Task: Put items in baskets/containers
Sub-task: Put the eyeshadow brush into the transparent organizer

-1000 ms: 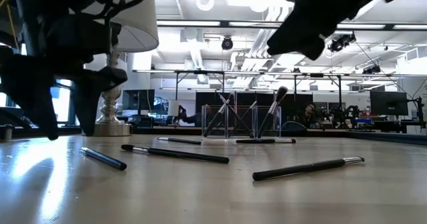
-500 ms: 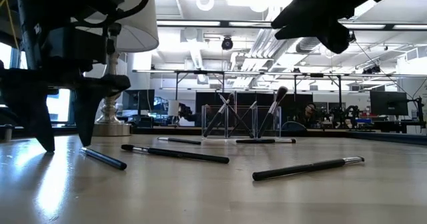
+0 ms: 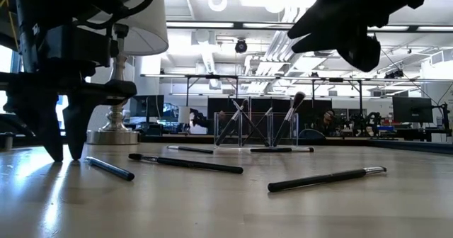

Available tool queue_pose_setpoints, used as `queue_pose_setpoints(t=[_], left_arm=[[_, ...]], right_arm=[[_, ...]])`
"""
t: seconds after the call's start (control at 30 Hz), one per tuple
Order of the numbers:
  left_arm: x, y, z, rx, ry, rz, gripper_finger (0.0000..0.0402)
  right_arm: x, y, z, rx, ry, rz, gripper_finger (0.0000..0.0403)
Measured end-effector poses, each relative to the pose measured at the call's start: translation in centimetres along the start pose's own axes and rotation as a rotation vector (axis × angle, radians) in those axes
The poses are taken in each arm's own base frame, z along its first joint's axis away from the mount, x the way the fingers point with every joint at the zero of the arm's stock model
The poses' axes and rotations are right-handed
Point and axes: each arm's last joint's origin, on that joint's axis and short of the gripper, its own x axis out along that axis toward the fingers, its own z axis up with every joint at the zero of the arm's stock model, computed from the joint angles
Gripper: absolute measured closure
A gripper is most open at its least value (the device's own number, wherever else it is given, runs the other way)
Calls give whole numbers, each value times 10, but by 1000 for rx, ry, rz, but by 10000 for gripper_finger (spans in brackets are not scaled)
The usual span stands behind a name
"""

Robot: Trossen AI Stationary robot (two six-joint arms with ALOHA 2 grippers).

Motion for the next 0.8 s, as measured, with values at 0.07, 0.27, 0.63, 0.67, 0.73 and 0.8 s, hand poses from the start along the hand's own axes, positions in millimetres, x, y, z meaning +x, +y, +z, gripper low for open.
queue_pose_setpoints(t=[0.07, 0.27, 0.63, 0.67, 0.73, 0.8], left_arm=[[0, 0, 0, 0, 3, 12, 334], [0, 0, 0, 0, 7, 22, 334], [1, 1, 1, -2, -13, 31, 334], [1, 1, 1, -2, -14, 33, 334], [1, 1, 1, -3, -15, 35, 334], [1, 1, 1, -3, -16, 36, 334]], right_arm=[[3, 1, -4, -2, 14, 13, 305], [4, 3, -8, -4, 32, 33, 305], [4, 3, -8, -7, 35, 35, 305], [4, 3, -8, -7, 35, 35, 305], [4, 3, -8, -14, 35, 35, 305], [4, 3, -8, -22, 35, 35, 305]])
